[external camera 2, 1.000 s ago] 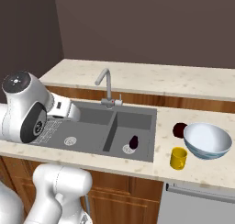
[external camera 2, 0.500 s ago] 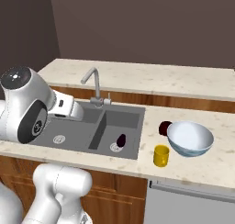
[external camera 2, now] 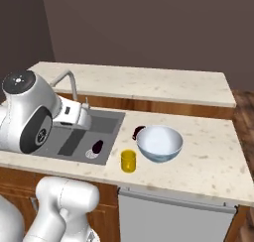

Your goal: Clear the mugs and bowl far away from the sink.

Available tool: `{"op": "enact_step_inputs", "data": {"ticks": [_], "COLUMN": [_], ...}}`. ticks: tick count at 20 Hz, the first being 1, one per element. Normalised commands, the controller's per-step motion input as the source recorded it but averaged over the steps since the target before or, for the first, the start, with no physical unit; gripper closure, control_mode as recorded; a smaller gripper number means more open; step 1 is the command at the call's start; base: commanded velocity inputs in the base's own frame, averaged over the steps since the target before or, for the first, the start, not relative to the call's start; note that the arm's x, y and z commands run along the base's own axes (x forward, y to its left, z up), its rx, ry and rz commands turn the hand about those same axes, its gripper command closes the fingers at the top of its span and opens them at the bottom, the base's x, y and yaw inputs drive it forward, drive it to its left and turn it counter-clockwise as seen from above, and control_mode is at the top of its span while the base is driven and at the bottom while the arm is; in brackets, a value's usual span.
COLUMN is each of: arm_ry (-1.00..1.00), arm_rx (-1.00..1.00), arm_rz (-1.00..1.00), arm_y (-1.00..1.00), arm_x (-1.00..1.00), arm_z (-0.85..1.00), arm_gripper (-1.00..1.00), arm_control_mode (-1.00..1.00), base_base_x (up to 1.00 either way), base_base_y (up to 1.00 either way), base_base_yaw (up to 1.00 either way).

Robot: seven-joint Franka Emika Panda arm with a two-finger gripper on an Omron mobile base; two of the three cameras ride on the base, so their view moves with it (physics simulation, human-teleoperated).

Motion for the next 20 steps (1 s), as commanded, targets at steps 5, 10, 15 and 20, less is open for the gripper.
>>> {"op": "enact_step_inputs", "data": {"ticks": [5,10,15,20], "arm_ry": [0.0,0.0,0.0,0.0], "arm_rx": [0.0,0.0,0.0,0.0], "arm_rz": [0.0,0.0,0.0,0.0], "arm_y": [0.0,0.0,0.0,0.0], "arm_x": [0.0,0.0,0.0,0.0], "arm_z": [0.0,0.0,0.0,0.0], "arm_gripper": [-1.0,-1.0,-1.0,-1.0], "arm_control_mode": [1.0,1.0,1.0,1.0], "base_base_x": [-0.04,0.08,0.37,0.29], "base_base_y": [-0.8,-0.34,-0.11,-0.28], "base_base_yaw": [-0.05,-0.16,-0.2,-0.2]}}
